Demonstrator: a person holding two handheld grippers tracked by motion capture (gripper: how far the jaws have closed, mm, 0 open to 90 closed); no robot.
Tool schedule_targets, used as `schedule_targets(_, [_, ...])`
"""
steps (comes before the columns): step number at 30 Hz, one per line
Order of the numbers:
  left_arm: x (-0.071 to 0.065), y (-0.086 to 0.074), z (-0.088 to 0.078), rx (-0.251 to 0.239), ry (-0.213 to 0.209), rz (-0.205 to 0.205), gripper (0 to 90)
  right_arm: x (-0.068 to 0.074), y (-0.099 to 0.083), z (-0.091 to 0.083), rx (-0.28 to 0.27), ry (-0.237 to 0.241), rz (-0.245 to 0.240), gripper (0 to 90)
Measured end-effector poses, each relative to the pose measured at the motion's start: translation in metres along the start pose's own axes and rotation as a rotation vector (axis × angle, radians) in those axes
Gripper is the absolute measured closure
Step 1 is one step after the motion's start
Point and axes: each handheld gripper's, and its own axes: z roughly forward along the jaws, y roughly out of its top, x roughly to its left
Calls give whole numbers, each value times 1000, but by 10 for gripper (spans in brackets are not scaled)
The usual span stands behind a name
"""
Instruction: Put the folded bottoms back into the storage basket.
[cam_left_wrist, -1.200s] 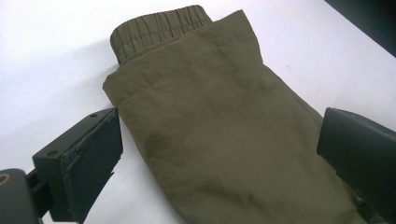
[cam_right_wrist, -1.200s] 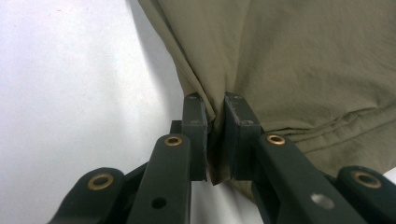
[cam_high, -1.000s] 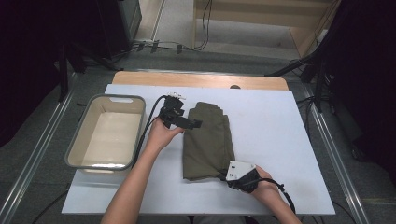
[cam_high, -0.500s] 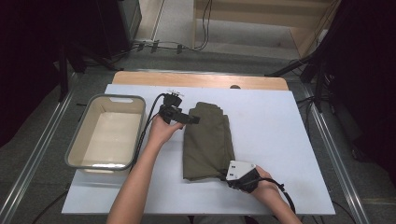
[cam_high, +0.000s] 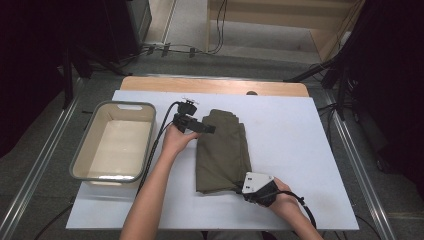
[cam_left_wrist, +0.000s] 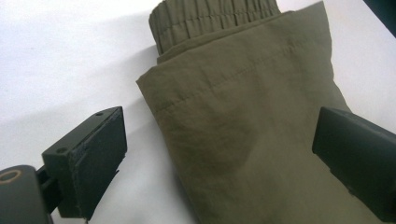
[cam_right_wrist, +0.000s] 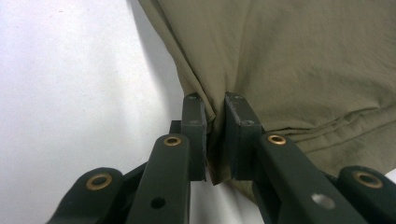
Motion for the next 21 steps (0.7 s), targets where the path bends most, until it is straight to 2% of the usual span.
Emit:
schedule_targets(8, [3, -1, 3, -1, 8, -9, 121, 0, 0, 0, -1, 0, 1, 772])
schedule_targets(13, [4, -2, 5, -4, -4, -17, 205, 0, 0, 0, -1, 0, 1, 772])
schedule_targets(21, [7, -3, 9, 1, -5, -27, 259, 0, 0, 0, 3, 0, -1, 770])
